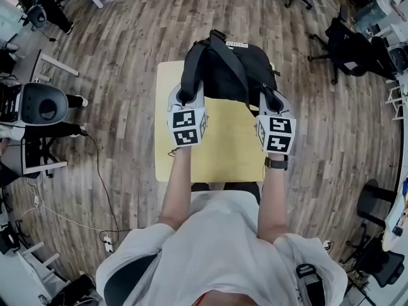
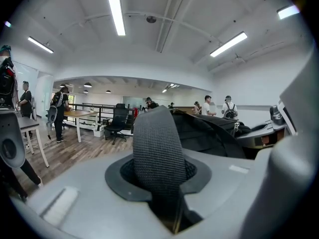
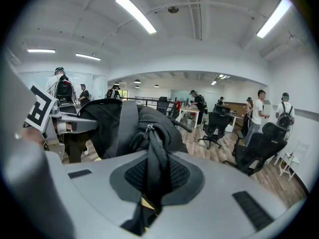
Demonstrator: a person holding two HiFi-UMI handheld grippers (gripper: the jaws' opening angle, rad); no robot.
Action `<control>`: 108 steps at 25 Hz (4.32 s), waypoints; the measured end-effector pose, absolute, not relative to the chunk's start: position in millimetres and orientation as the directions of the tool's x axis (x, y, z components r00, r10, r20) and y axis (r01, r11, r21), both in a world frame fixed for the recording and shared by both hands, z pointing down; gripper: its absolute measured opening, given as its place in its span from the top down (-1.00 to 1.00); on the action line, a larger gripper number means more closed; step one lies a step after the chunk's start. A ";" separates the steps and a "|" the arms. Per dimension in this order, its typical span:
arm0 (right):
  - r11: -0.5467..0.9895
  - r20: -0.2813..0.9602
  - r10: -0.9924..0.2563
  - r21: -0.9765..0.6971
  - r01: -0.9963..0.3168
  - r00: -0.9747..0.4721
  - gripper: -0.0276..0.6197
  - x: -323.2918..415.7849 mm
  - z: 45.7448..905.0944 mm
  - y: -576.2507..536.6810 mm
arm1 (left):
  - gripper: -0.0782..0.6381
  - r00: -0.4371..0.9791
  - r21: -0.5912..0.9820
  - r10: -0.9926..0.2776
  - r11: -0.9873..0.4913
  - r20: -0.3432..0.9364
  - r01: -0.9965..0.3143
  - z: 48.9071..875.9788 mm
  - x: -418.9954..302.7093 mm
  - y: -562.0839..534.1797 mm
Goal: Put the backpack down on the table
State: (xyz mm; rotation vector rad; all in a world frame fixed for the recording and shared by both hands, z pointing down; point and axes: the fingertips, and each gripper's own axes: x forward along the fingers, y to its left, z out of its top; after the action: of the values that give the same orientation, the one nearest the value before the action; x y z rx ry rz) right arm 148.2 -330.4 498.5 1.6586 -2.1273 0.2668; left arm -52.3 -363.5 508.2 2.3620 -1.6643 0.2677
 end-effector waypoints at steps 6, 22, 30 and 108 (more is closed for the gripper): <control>0.286 0.507 -0.836 0.081 -0.955 -0.207 0.84 157.6 538.6 -341.0 | 0.49 0.327 0.101 -0.877 -0.312 0.352 -0.945 550.4 -43.0 -374.5; 0.306 0.597 -0.767 0.018 -0.952 -0.236 0.84 173.7 612.0 -386.7 | 0.49 0.294 0.038 -0.828 -0.315 0.478 -0.948 626.9 -28.6 -412.0; 0.328 0.645 -0.721 -0.006 -0.945 -0.254 0.84 176.7 651.6 -397.6 | 0.49 0.276 0.040 -0.795 -0.303 0.540 -0.952 668.4 -26.3 -417.7; 0.230 0.097 -0.969 0.032 -0.973 -0.226 0.70 121.9 433.5 -292.1 | 0.29 0.354 0.038 -0.930 -0.351 0.101 -0.935 448.4 -87.4 -309.1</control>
State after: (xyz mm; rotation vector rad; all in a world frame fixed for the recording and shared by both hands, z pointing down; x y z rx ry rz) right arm 121.9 -292.1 433.5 1.8918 -2.3866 0.0532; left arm -87.4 -309.1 448.4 2.5101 -1.7347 0.0934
